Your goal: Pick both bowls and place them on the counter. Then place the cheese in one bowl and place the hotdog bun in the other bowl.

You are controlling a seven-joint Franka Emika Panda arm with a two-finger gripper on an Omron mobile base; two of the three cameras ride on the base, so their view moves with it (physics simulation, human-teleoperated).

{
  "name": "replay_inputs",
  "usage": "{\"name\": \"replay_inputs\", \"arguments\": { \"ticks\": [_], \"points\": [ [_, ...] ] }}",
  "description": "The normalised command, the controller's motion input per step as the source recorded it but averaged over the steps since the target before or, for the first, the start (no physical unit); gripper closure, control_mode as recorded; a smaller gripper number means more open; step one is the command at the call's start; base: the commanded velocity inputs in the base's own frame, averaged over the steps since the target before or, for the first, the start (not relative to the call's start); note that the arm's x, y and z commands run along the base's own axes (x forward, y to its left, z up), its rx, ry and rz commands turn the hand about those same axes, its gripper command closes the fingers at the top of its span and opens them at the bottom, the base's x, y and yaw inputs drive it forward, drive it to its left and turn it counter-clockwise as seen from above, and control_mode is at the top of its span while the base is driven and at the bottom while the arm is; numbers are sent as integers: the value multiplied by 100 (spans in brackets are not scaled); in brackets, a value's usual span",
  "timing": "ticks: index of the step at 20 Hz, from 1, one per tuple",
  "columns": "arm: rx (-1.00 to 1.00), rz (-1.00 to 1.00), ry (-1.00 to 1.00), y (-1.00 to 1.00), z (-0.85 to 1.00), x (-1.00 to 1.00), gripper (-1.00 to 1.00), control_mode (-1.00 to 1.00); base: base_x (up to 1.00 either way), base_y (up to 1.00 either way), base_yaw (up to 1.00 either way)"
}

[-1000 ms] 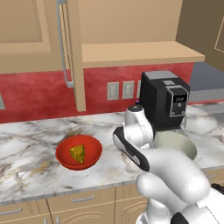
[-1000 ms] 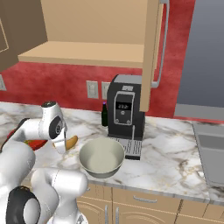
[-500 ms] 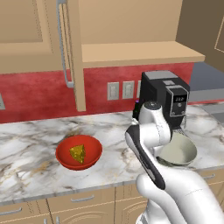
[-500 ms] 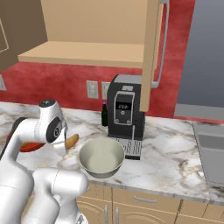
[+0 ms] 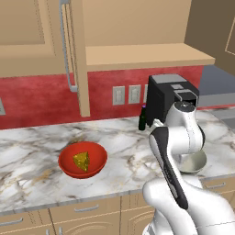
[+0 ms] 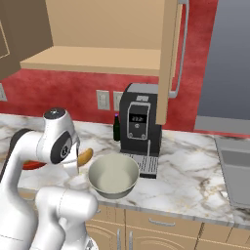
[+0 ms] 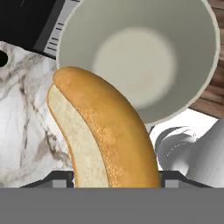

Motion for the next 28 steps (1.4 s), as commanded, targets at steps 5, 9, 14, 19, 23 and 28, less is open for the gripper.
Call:
{"name": "replay_inputs", "arguments": {
  "ticks": [5,9,14,19,23,28],
  "points": [
    [0,0,9,-56,23,-23,100,-100,0,0,0],
    [0,0,12,-60,-8,-8,100,-100,0,0,0],
    [0,0,1,-49,-25,-1,100,-100,0,0,0],
    [4,0,0,-20,-33,5,100,-100,0,0,0],
    [4,0,0,0,-25,20,100,-100,0,0,0],
    [0,0,0,0,-17,24,100,-100,0,0,0]
  ]
}}
